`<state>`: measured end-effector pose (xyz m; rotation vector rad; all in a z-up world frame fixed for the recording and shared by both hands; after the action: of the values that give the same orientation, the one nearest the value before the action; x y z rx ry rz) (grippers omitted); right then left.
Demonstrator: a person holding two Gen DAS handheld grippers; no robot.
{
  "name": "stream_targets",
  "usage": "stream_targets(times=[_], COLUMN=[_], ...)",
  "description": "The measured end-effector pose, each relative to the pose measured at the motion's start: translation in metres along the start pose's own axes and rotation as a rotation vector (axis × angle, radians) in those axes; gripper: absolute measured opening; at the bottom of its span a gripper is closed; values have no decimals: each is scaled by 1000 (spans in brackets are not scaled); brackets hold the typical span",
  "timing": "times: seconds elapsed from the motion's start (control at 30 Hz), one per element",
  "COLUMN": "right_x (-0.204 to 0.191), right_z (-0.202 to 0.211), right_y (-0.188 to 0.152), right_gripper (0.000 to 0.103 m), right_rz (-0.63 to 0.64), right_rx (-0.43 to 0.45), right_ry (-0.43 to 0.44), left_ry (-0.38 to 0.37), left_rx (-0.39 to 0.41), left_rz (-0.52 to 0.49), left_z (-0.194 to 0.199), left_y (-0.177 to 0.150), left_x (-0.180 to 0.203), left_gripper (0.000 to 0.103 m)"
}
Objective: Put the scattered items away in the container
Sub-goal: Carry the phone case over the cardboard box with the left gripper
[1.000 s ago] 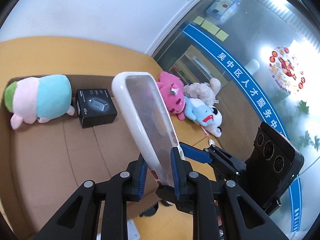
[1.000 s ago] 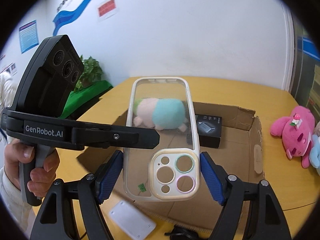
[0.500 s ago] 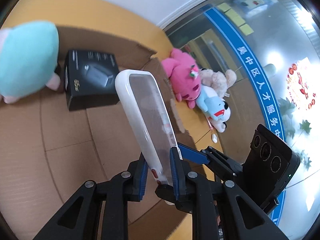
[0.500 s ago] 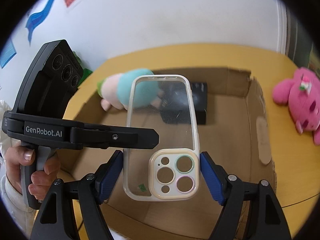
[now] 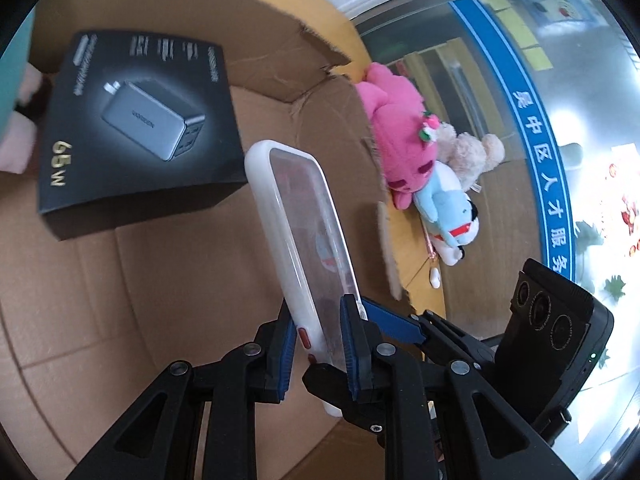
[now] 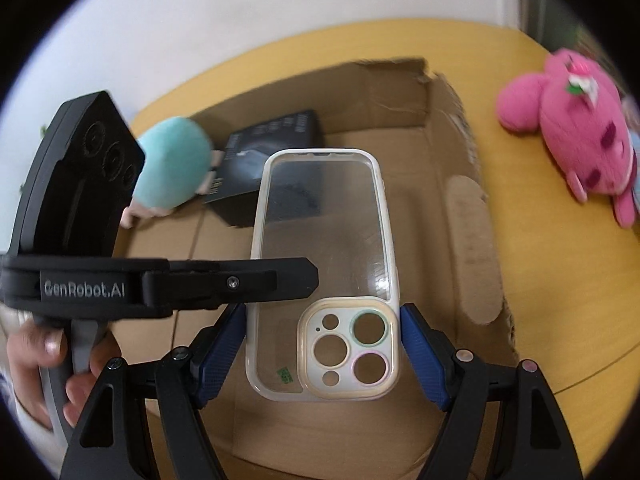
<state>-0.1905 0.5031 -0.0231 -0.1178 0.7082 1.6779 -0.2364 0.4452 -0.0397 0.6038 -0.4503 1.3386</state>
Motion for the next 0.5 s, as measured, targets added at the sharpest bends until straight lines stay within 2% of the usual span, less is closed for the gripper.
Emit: stream_targets(times=[0.1, 0.17, 0.23, 0.27, 0.3, 0.37, 0.5], right_x=[7, 12, 15, 15, 15, 16, 20], right_z=[-9, -15, -20, -21, -22, -25, -33], right_y=[0, 2, 4, 5, 7, 8, 6], right_gripper=[77, 77, 77, 78, 78, 78, 78], right_rz=[-28, -54, -60, -63, -64, -56, -35], right_rx=[-23, -25, -34, -34, -33, -47, -78], right_ry=[-39, -69, -116, -129, -136, -160, -202], left_ry=[-6, 24, 58, 66, 72, 61, 122], left_rx=[-27, -33, -35, -36, -28, -6, 63], left_rz=[32, 39, 39, 46, 60, 59, -4], left_z=[-14, -21, -25, -26, -23, -16, 16], left_y=[4, 7, 9, 10, 10, 11, 5], left_x=[-7, -11, -14, -15, -18, -17, -18], left_gripper=[20, 23, 34, 47, 52, 53, 53])
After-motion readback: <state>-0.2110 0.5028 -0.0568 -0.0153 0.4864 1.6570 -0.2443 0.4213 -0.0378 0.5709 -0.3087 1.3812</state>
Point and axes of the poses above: each gripper's, at about its wrist camera, not at the fingertips, and z roughly against the way its jaws point, x to its right, y to its top, the point moved 8 cm from there along -z, roughly the way its jaws point, and after that the axes turned 13 degrees about y, right-handed, at the moved point
